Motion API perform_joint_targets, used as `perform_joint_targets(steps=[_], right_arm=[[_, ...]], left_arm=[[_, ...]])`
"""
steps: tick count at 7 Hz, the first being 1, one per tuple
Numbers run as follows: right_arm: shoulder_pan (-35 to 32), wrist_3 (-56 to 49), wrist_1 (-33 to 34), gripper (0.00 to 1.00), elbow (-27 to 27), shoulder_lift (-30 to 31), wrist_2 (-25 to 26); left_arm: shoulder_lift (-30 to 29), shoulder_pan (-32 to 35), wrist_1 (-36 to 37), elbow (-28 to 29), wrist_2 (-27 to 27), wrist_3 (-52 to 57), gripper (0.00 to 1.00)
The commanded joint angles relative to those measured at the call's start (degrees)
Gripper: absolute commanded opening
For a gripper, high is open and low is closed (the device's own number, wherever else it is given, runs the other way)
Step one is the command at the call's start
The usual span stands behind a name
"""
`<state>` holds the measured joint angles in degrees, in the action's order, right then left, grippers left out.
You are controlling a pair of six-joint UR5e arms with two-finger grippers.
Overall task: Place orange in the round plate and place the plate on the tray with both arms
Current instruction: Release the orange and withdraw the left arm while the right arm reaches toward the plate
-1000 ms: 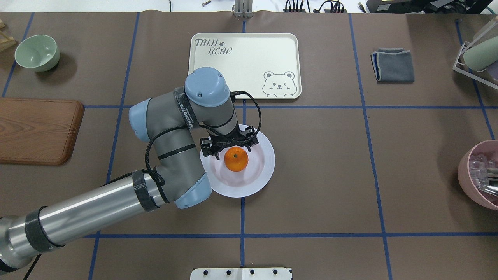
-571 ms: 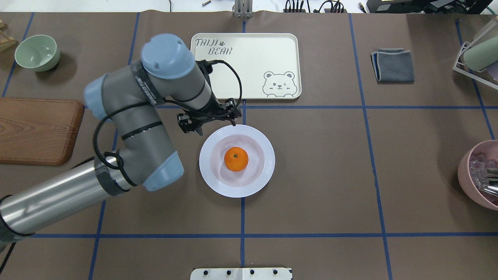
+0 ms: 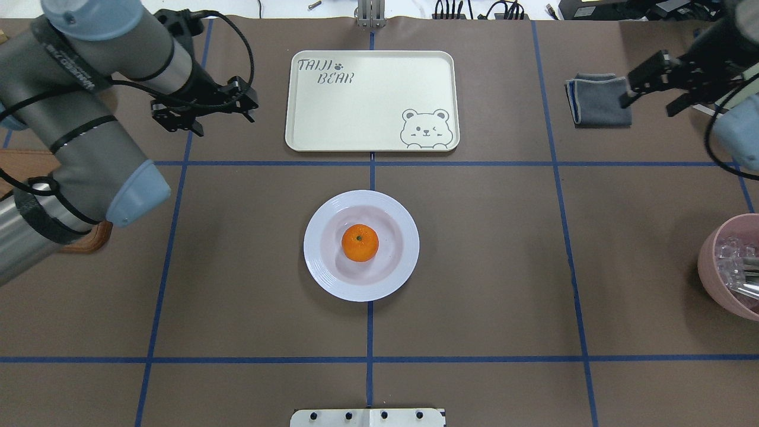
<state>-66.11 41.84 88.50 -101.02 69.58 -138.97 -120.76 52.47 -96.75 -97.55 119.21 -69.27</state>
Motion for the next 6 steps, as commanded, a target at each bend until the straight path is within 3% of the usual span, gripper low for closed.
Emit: perform_joint_targets(steps=[1,3,5,6], right_arm=[[12.97,29.20,-22.36,1.00,1.43,-2.09,11.47],[22.38,46.69,-38.41,1.00,1.88,-0.43,21.50],[30.12,54.90,-56.59,1.00,5.46,2.04,31.77],[31.99,58.49,-61.38,1.00,7.66,1.96,35.22]], left_arm=[[5.17,8.57,0.15,0.25,-0.04,7.07,0.98],[8.95,13.69,-0.46,0.08,0.06,19.73,0.98],[9.05,14.41,-0.46,0.95,-0.03,20.41,0.98],[9.05,15.19,-0.46,0.61,-0.04,20.49,0.98]])
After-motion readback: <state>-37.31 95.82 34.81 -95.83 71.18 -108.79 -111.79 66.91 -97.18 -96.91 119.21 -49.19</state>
